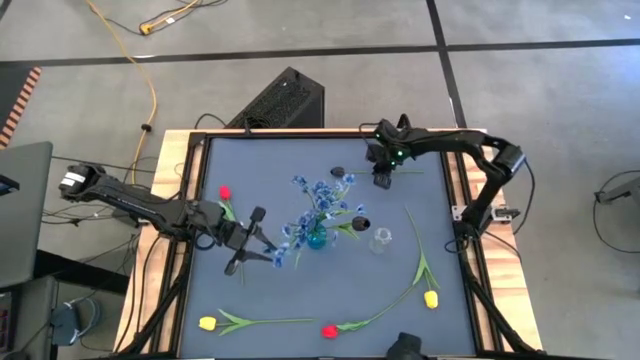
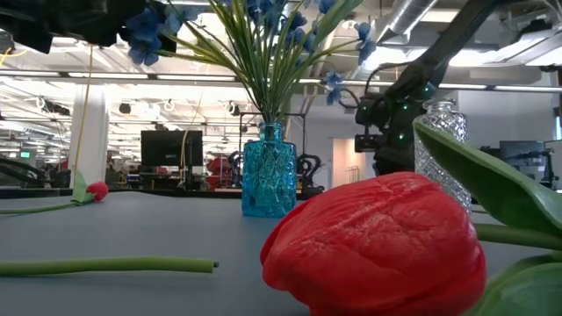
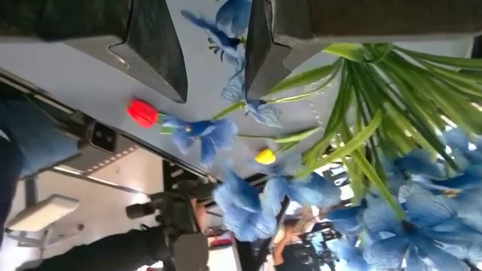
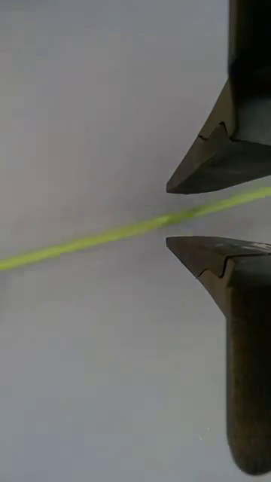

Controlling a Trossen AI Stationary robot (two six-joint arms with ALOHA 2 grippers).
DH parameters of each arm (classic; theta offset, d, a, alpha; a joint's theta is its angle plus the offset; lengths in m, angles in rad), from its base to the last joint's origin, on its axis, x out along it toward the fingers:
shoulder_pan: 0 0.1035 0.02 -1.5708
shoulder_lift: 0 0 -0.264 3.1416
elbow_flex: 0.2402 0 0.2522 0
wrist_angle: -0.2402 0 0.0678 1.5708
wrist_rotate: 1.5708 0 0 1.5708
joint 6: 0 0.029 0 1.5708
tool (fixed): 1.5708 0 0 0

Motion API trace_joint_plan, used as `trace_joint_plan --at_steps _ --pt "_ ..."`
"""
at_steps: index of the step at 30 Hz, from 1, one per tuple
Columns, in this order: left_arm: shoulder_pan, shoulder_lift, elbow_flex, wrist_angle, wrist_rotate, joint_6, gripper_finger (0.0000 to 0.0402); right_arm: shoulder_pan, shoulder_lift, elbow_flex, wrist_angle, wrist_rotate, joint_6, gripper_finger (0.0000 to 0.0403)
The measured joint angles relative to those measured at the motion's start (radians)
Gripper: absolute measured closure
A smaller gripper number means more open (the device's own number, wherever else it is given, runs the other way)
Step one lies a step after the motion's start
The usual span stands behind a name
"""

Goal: Sort flowers into vase by color
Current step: Put the black flower into the blue flower vase

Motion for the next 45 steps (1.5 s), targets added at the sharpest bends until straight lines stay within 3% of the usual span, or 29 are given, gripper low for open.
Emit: trace_joint_plan --at_steps 6,11,13,18,25,35,40,45 --pt "0.0 0.002 0.0 0.001 0.003 0.024 0.0278 0.005 0.06 0.009 -0.032 0.043 0.028 0.0287" --pt "-0.002 0.005 0.0 -0.002 0.002 0.022 0.0278 0.004 0.046 0.008 -0.063 0.057 0.128 0.0369" --pt "-0.002 0.005 0.0 -0.004 0.002 0.016 0.0278 0.005 0.022 0.006 -0.063 0.058 0.167 0.0384" --pt "-0.002 0.005 0.0 -0.073 -0.009 -0.045 0.0278 0.006 -0.104 -0.003 -0.078 0.065 0.257 0.0377" --pt "-0.003 0.005 0.0 -0.161 -0.028 -0.129 0.0278 0.062 -0.401 0.0 -0.044 0.062 0.316 0.0384" --pt "-0.052 0.058 0.0 -0.2 -0.005 -0.261 0.0278 0.388 -0.815 0.001 0.168 0.054 0.404 0.0384" --pt "-0.075 0.003 0.016 -0.221 0.118 -0.232 0.0278 0.579 -0.892 0.001 0.297 0.056 0.418 0.0384" --pt "-0.106 -0.116 0.089 -0.269 0.129 -0.157 0.0278 0.734 -0.902 0.002 0.357 0.056 0.419 0.0384"
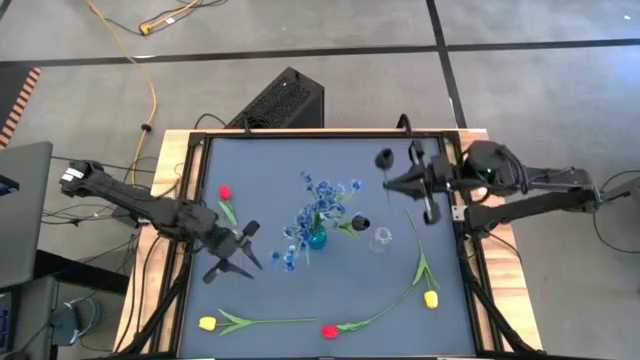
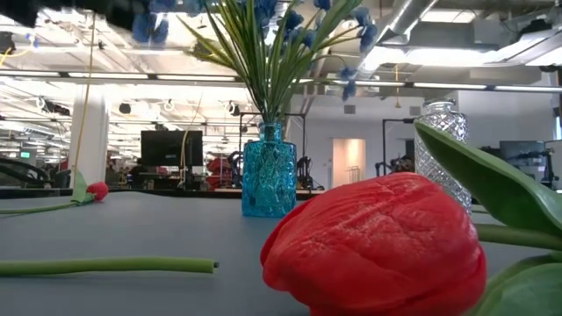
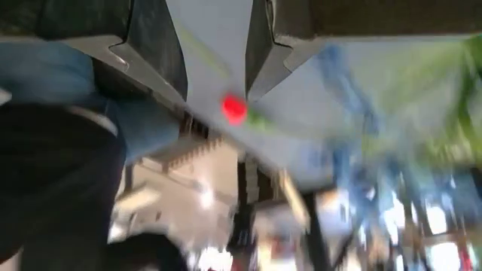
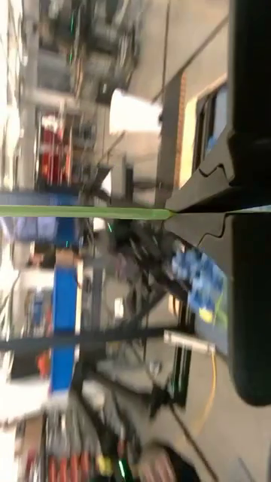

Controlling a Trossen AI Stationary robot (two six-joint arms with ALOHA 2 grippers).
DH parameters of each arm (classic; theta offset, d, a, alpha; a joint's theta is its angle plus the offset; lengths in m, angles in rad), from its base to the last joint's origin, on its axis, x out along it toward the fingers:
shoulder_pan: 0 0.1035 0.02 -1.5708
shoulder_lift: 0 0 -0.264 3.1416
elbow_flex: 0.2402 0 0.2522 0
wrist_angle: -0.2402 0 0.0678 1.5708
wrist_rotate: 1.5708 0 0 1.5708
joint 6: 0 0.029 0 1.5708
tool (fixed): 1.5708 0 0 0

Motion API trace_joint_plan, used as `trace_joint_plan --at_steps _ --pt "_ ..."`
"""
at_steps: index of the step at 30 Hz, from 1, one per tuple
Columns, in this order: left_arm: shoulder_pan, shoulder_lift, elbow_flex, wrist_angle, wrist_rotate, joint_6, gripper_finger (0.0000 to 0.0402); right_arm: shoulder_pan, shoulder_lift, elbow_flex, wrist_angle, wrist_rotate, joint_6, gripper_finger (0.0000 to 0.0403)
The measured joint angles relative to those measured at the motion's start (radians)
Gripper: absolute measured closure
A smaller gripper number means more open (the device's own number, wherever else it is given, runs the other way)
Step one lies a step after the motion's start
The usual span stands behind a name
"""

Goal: Sort flowers into vase by color
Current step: Put the black flower into the blue flower vase

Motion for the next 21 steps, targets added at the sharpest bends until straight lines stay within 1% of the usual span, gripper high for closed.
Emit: trace_joint_plan --at_steps 3,7,9,11,14,17,19,21 --pt "-0.027 -0.073 0.037 0.027 0.002 0.054 0.0278 0.096 0.013 0.0 0.003 0.001 0.018 0.0384" --pt "-0.06 -0.116 0.043 0.198 -0.015 0.092 0.0278 0.231 0.064 0.0 0.002 0.007 0.073 0.0384" --pt "-0.066 -0.108 0.044 0.26 -0.047 0.089 0.0278 0.308 0.102 0.0 -0.002 0.058 0.101 0.0384" --pt "-0.066 -0.094 0.044 0.281 -0.087 0.096 0.0278 0.382 0.135 0.0 -0.003 0.144 0.115 0.0384" --pt "-0.066 -0.043 0.044 0.318 -0.153 0.097 0.0278 0.477 0.183 0.0 -0.003 0.259 0.137 0.0384" --pt "-0.066 0.054 0.044 0.414 -0.203 0.094 0.0278 0.554 0.24 0.0 -0.001 0.375 0.142 0.0384" --pt "-0.066 0.133 0.048 0.49 -0.221 0.095 0.0278 0.586 0.289 0.0 0.025 0.446 0.142 0.0384" --pt "-0.066 0.212 0.084 0.532 -0.265 0.108 0.0278 0.594 0.344 0.0 0.064 0.482 0.141 0.0384"
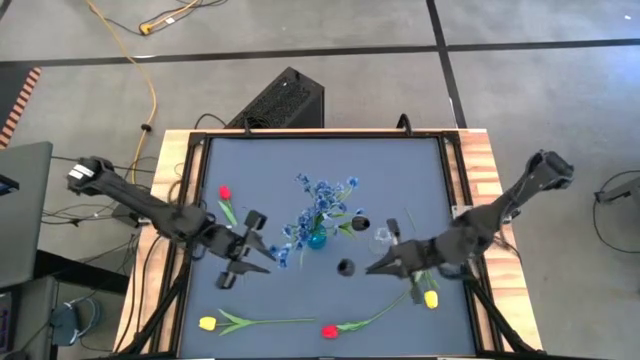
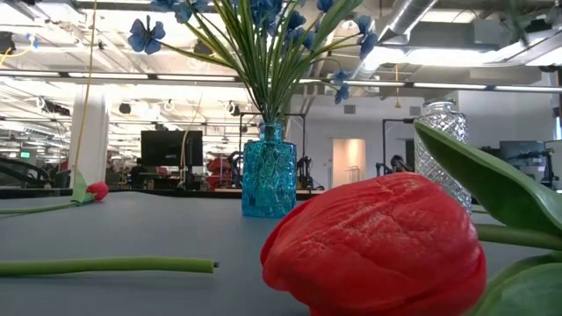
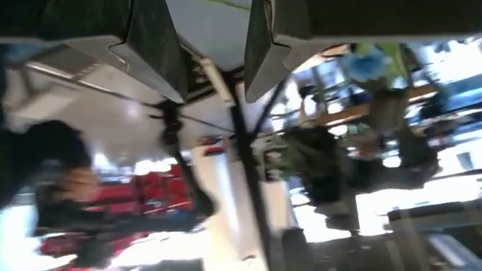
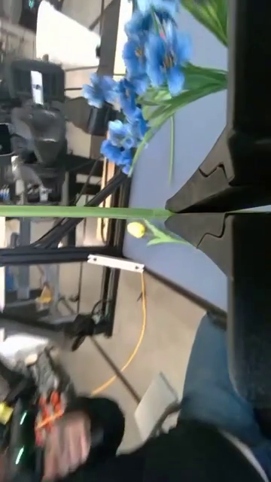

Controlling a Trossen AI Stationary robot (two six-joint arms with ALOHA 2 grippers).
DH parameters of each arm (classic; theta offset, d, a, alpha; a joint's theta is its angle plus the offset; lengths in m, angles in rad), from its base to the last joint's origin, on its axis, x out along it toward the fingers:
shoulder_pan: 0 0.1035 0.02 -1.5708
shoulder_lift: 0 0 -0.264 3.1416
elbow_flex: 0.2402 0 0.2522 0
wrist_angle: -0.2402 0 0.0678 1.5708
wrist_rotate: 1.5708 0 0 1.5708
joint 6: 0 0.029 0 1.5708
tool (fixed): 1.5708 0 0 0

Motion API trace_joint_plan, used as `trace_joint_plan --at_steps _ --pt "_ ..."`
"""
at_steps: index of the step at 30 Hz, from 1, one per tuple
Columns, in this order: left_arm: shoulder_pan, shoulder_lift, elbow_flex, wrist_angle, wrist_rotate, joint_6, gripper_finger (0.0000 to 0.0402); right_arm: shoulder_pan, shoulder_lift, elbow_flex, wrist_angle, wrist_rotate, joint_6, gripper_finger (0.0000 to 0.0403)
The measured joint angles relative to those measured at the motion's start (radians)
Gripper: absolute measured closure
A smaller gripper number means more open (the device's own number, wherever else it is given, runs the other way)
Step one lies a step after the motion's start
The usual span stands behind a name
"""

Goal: Sort flowers into vase by color
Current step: Put the black flower into the blue flower vase

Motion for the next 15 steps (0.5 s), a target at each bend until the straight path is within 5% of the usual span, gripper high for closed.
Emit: trace_joint_plan --at_steps 7,15 --pt "0.001 0.213 0.234 -0.082 -0.271 0.02 0.0278 -0.043 0.186 0.0 0.286 0.024 -0.143 0.0375" --pt "0.001 0.336 0.42 -0.207 -0.293 0.064 0.0278 -0.099 0.29 0.001 0.597 0.021 -0.303 0.0382"
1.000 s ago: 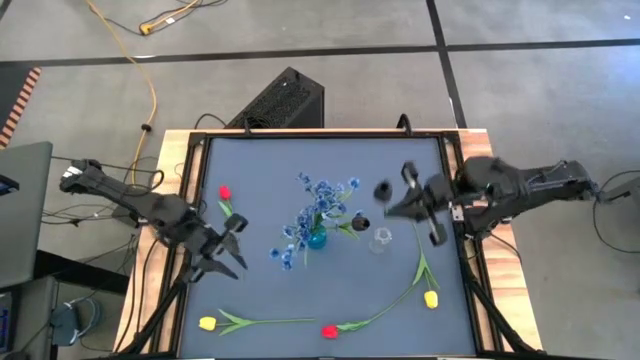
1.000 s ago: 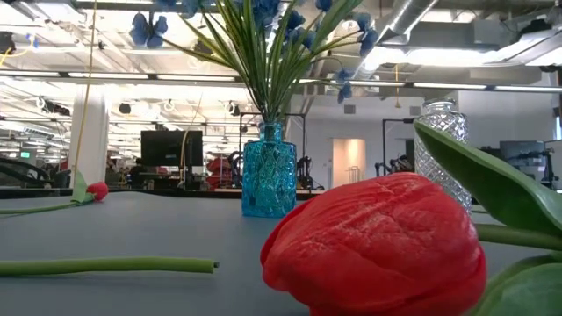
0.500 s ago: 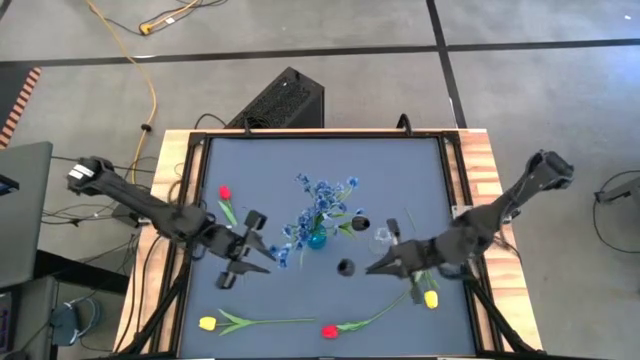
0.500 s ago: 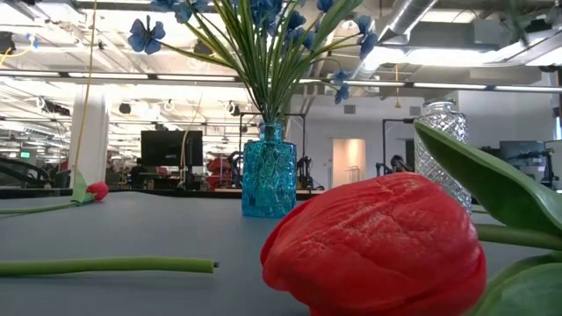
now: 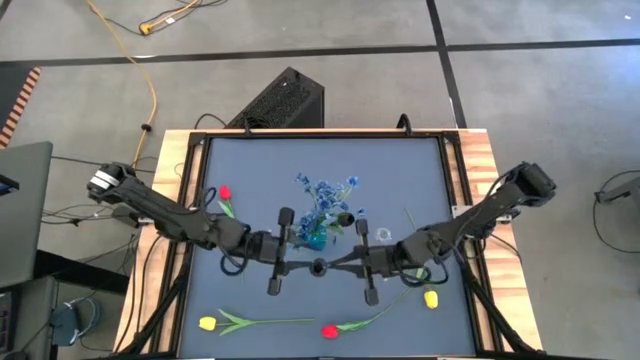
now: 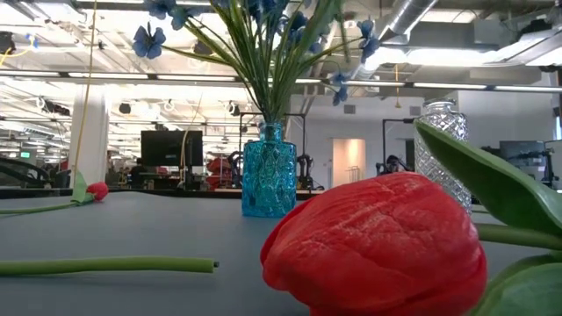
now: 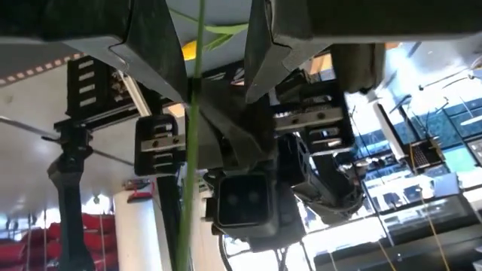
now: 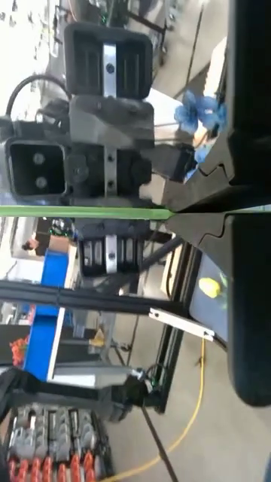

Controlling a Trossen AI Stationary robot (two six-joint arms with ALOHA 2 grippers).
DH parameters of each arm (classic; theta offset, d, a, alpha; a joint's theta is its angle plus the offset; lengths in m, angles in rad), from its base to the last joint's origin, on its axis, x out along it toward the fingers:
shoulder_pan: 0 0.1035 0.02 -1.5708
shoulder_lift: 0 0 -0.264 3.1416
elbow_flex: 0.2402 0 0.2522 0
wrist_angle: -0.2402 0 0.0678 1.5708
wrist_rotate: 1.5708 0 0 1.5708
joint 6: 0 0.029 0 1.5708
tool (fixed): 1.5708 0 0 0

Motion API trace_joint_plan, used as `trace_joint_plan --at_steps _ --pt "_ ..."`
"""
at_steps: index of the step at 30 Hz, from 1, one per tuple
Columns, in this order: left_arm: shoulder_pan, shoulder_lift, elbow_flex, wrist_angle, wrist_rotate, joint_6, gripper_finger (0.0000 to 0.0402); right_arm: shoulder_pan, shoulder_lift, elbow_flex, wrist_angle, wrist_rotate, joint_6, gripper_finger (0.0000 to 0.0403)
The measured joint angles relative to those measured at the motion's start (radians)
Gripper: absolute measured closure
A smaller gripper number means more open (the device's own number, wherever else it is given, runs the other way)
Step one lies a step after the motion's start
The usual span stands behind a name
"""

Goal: Sort flowers into vase by color
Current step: Put the black flower into the blue flower vase

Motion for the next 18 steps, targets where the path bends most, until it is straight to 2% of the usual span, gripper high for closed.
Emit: trace_joint_plan --at_steps 10,14,18 --pt "0.001 0.013 0.049 -0.026 0.02 -0.015 0.0278 -0.051 0.006 0.0 -0.003 -0.002 0.011 0.0382" --pt "0.003 0.014 0.058 -0.029 0.057 -0.019 0.0278 -0.063 0.006 0.0 -0.001 -0.003 0.014 0.0382" --pt "0.014 0.014 0.059 -0.029 0.045 -0.032 0.0278 -0.068 0.006 0.0 -0.001 -0.004 0.014 0.0382"
